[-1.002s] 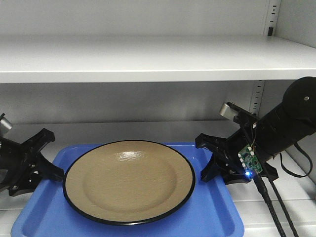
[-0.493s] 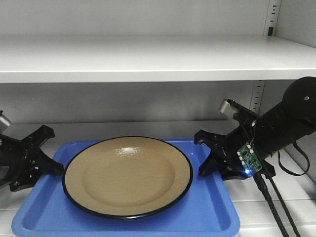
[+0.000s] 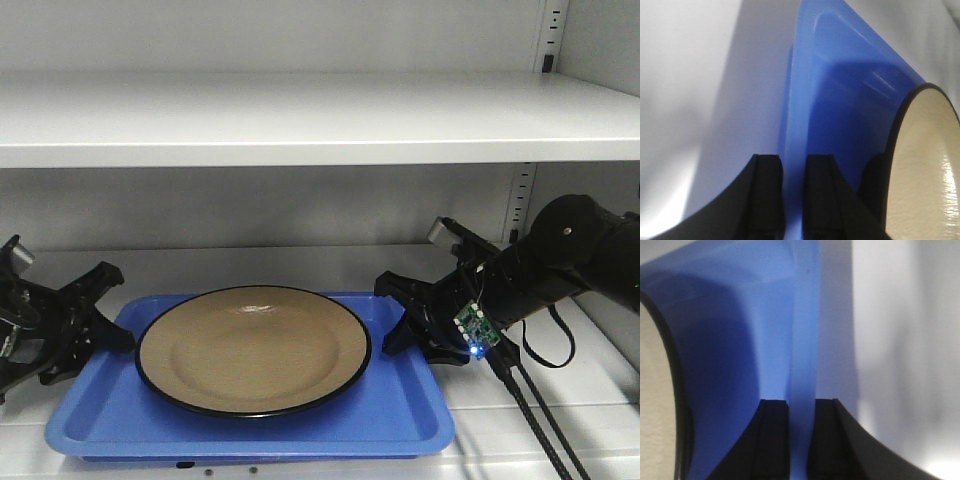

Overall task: Place disk in tray to left cabinet
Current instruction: 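Lower the tray onto the shelf with both grippers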

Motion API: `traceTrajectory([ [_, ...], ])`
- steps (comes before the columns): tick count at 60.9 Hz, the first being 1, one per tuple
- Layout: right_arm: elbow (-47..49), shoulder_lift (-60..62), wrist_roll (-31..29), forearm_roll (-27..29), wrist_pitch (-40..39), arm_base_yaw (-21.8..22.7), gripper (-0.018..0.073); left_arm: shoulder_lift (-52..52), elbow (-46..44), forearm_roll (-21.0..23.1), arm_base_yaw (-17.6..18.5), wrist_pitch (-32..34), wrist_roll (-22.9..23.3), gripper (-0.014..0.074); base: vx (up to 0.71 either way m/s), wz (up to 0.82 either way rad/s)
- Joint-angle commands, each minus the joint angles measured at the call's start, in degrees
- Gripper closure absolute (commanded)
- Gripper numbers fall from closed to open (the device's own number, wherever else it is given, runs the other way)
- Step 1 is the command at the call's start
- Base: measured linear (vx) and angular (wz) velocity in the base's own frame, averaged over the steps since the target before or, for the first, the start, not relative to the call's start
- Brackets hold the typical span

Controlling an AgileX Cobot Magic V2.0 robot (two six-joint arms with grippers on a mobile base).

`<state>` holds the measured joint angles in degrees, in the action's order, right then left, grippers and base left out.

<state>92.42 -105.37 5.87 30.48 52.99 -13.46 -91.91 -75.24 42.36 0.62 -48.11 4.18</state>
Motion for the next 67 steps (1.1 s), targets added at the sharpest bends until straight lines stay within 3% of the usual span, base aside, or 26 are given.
traceTrajectory([
  [1, 2.3, 2.9, -0.6, 6.7, -3.2, -1.3, 0.0545, 1.7, -2.0, 8.7, 1.6, 0.6, 0.9, 0.0589, 0.0, 0.0],
  [11, 2.3, 2.6, -0.9, 4.1, -3.2, -1.3, 0.051, 0.8, -2.0, 7.6, 1.6, 0.8, 0.0, 0.057, 0.0, 0.0],
  [25, 2.3, 2.6, -1.3, 1.2, -3.6, -1.3, 0.0394, 0.3, -2.0, 5.7, 1.6, 0.9, -8.2, 0.0511, 0.0, 0.0],
  [40, 2.3, 2.6, -1.3, 0.8, -8.4, -1.3, 0.0228, 0.3, -2.0, 5.7, 1.6, 7.0, -11.2, 0.0368, 0.0, 0.0],
  [54, 2.3, 2.6, -1.3, -2.9, -10.3, -1.3, 0.0199, 0.3, -2.0, 5.5, 1.6, 9.5, -11.4, 0.0208, 0.0, 0.0],
  [67, 2.3, 2.8, -0.6, -8.8, -10.5, -1.3, 0.0199, 0.3, -2.0, -0.6, 1.6, 11.3, -13.7, 0.0136, 0.0, 0.0],
])
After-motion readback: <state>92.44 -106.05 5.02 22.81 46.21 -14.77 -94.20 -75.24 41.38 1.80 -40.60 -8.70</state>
